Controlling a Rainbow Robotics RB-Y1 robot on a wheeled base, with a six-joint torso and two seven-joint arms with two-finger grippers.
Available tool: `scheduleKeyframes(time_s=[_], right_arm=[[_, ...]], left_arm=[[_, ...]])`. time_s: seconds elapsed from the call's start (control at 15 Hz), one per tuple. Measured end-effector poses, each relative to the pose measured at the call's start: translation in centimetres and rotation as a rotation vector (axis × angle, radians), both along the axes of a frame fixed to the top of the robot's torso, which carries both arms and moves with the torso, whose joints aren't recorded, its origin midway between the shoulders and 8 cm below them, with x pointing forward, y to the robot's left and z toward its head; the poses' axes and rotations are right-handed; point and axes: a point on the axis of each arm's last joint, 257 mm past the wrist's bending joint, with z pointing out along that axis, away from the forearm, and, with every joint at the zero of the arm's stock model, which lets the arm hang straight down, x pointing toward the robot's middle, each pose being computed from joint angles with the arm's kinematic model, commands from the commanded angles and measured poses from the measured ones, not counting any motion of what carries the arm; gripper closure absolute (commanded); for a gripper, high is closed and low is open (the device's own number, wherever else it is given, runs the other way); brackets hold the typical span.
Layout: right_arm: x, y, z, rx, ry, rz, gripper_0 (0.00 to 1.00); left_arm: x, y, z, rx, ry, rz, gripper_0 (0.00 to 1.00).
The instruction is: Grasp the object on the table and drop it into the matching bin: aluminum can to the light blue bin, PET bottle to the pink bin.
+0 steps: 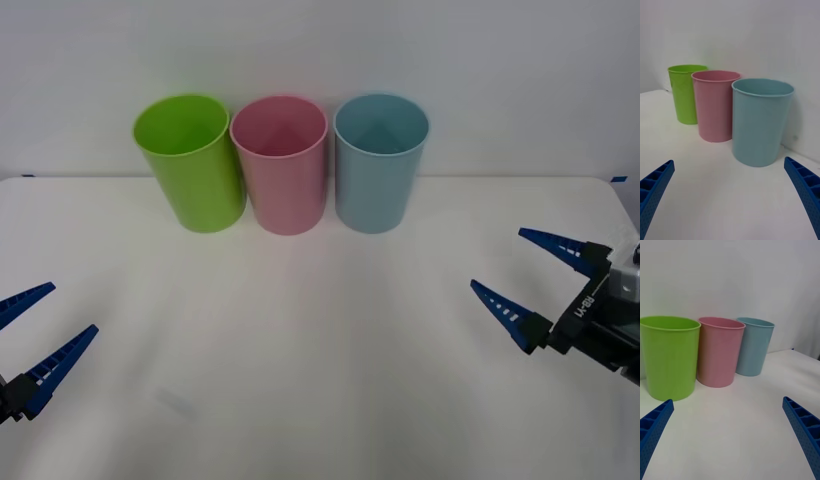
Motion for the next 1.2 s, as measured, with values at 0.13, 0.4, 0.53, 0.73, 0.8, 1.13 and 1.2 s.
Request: scheduleKeyframes(time_s=[0.13,0.4,0.53,0.73,0.8,1.13,1.2], right_arm=[[-1.8,-0.8,-1.4,-0.012,0.030,0.008,0.00],[-4.6,-2.9,-4.0,-0.055,0.077,-0.012,0.00],[-5.7,-3.5,-5.0,-0.068,0.099,-0.017,0.00],[-7.2,-4.1,-6.2,-0.083,0.128,-0.018,0.00],[-7.7,-4.2,-6.6,-0.086,0.138,-0.017,0.00],[-8.9,-4.3,-7.9,-0.090,0.172,-0.017,0.00],[-8.9,-4.3,-7.9,-0.090,0.172,-0.017,0.00]], left_arm=[[0.0,0.0,0.0,0.000,0.000,0.000,0.00],[0.0,0.0,0.0,0.000,0.000,0.000,0.00],[0.0,0.0,0.0,0.000,0.000,0.000,0.00],[0.0,0.0,0.0,0.000,0.000,0.000,0.00],[0.0,0.0,0.0,0.000,0.000,0.000,0.00],[0.0,0.0,0.0,0.000,0.000,0.000,0.00],[0.0,0.0,0.0,0.000,0.000,0.000,0.00]])
